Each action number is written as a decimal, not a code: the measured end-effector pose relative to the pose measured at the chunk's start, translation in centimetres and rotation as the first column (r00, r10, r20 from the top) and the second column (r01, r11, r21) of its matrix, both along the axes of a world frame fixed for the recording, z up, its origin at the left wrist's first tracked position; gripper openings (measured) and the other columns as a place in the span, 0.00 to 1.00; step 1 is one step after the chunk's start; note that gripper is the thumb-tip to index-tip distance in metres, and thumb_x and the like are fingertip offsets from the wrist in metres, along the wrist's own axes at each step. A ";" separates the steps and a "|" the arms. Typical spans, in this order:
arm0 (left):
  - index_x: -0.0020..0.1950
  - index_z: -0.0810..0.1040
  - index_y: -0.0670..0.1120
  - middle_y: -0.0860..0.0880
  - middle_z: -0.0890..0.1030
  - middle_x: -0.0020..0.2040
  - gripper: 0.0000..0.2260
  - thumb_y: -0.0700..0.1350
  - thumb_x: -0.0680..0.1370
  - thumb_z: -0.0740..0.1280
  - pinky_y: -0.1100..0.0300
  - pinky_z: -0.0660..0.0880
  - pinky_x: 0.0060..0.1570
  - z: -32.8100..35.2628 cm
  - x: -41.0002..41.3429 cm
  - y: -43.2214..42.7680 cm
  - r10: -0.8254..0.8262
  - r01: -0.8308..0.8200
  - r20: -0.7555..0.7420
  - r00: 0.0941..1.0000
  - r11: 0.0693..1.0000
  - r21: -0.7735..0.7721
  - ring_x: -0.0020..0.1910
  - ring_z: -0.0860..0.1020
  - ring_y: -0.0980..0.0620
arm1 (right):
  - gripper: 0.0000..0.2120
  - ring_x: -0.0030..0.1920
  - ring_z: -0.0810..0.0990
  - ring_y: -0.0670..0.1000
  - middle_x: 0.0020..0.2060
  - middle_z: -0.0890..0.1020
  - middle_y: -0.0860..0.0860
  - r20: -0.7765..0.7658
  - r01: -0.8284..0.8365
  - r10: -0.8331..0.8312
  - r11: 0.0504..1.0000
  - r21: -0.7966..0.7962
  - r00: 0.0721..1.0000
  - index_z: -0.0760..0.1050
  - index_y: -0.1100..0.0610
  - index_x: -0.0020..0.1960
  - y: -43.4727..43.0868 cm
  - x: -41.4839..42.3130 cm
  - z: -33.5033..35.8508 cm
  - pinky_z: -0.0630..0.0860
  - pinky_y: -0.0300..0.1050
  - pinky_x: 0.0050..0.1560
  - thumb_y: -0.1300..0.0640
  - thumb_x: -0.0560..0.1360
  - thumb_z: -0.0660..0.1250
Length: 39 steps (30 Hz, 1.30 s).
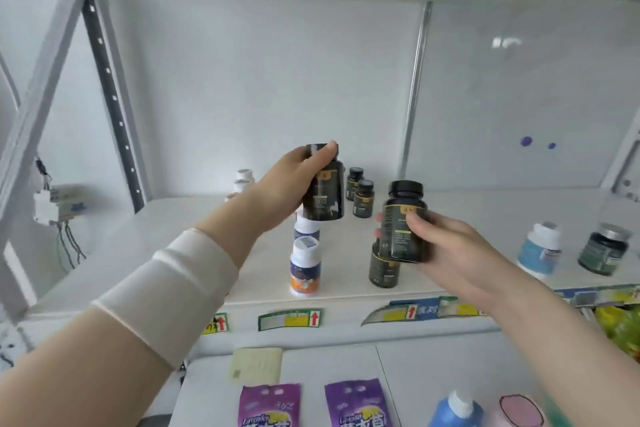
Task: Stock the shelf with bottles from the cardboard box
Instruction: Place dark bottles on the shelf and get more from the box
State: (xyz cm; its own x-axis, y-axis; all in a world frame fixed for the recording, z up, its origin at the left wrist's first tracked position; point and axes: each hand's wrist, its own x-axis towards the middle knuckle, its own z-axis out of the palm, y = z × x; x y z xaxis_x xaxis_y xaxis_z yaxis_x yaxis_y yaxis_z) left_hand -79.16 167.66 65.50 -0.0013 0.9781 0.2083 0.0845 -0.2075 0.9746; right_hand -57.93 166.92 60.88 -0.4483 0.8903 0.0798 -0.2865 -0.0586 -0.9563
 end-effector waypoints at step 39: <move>0.64 0.72 0.43 0.47 0.76 0.57 0.24 0.52 0.73 0.71 0.61 0.69 0.47 -7.3 5.1 24.8 -0.177 0.028 -0.849 0.498 0.982 -0.189 0.52 0.73 0.50 | 0.34 0.58 0.74 0.50 0.55 0.74 0.50 0.905 -0.229 -0.073 0.956 0.183 0.418 0.62 0.55 0.67 21.1 -0.8 -4.3 0.71 0.41 0.55 0.60 0.67 0.75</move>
